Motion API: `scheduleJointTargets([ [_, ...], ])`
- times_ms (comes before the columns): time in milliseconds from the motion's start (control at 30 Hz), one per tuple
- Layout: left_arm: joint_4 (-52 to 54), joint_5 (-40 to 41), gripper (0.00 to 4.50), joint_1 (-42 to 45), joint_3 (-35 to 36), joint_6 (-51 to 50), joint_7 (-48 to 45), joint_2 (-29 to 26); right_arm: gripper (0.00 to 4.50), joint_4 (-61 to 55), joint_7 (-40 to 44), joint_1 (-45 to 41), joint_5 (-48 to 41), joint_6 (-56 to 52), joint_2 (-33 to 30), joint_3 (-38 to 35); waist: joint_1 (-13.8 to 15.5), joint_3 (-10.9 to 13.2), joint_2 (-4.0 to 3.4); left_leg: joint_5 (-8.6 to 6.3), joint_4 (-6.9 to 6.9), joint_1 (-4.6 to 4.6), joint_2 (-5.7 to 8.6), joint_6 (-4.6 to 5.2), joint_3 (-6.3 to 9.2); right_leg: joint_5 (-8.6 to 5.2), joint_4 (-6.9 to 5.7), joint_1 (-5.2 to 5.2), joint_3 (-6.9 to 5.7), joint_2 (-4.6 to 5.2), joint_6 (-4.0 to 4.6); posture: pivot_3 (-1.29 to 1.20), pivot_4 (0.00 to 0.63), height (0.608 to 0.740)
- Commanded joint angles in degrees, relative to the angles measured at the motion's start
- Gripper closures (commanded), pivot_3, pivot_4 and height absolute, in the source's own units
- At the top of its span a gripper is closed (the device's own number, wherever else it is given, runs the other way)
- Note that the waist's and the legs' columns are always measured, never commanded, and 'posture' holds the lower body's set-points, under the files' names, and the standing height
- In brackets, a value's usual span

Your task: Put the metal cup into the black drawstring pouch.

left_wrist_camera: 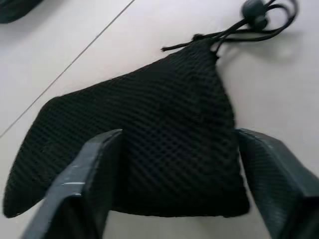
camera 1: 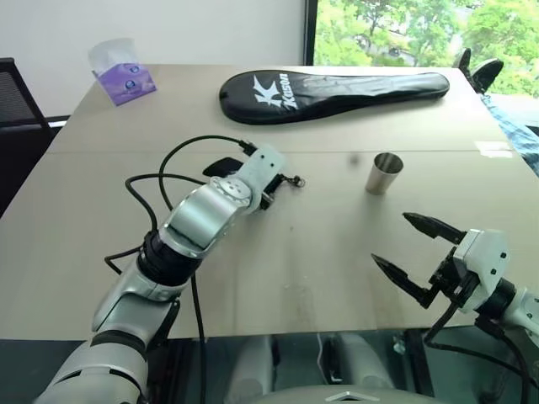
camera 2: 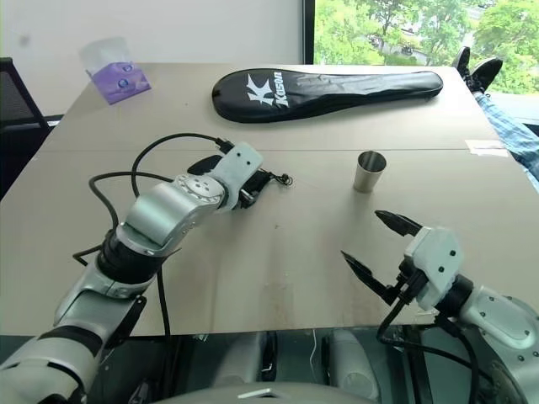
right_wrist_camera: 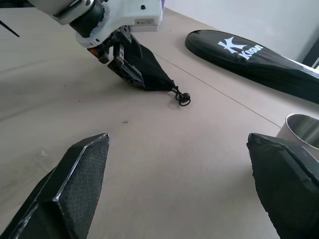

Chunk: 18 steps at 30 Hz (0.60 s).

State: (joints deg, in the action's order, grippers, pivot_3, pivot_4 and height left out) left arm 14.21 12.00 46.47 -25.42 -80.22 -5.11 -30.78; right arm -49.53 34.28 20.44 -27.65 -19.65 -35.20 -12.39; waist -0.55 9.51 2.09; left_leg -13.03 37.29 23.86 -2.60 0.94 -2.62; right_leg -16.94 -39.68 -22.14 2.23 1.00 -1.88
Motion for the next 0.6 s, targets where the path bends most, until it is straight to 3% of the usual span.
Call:
scheduleJointTargets([
  [33,-1.13,-3.73,2.54,1.27,-1.13,4.54,-0.28,0.13,0.00,-2.64,-1.57,0.16,1.11,0.87,0.91,0.57,-0.04,0.00,0.00,0.00,0.00,0.00,0.00,0.00,0.00,0.00,0.00,0.00,0.01,0.00,0.00,0.00,0.150,0.740],
  [167,-1.96,-6.31,4.32,0.09,-2.30,9.13,-2.66,-1.56,0.00,-2.65,-2.45,0.33,2.26,1.29,1.99,1.80,-0.04,0.00,0.00,0.00,0.00,-0.01,0.00,0.00,0.00,0.00,-0.01,0.00,0.01,0.01,0.00,0.00,0.150,0.740],
  [200,-1.50,-6.67,4.45,-0.64,-1.83,10.43,-3.45,-2.44,0.00,-2.54,-2.43,0.58,2.61,1.47,2.10,1.96,-0.06,0.00,0.00,0.00,0.00,0.00,0.00,0.00,0.00,0.00,-0.01,0.00,0.00,0.01,0.00,0.00,0.150,0.740],
  [300,1.42,-7.44,4.45,-4.53,-1.30,18.34,-9.48,-9.07,0.00,-2.16,-2.57,0.37,3.26,1.71,2.41,2.75,-0.44,0.00,-0.02,0.00,-0.02,-0.02,-0.02,-0.01,-0.02,0.00,-0.01,-0.01,0.03,0.01,0.01,0.00,0.150,0.740],
  [400,0.79,-8.65,4.45,-11.87,1.58,37.18,-17.59,-18.15,0.00,-0.98,-2.47,-0.85,4.11,2.18,2.87,4.24,-0.62,0.01,-0.04,0.02,-0.09,-0.08,-0.11,-0.04,-0.11,-0.01,-0.03,-0.05,0.11,0.06,0.03,0.00,0.150,0.740],
  [533,-10.31,-8.41,4.45,-18.51,7.13,65.92,-27.42,-23.43,0.00,0.91,-2.33,-2.93,5.44,3.06,3.69,6.16,0.38,0.02,-0.05,0.01,-0.09,-0.05,-0.14,-0.01,-0.09,-0.02,-0.01,-0.04,-0.03,0.36,0.07,0.00,0.150,0.740],
  [600,-15.64,-11.83,4.45,-19.93,8.93,69.41,-25.66,-24.67,0.00,1.40,-2.25,-3.85,5.58,3.24,4.04,6.78,0.90,0.01,-0.04,0.00,-0.07,-0.03,-0.05,0.02,-0.08,-0.02,0.01,-0.02,-0.13,0.50,0.07,0.00,0.150,0.740],
])
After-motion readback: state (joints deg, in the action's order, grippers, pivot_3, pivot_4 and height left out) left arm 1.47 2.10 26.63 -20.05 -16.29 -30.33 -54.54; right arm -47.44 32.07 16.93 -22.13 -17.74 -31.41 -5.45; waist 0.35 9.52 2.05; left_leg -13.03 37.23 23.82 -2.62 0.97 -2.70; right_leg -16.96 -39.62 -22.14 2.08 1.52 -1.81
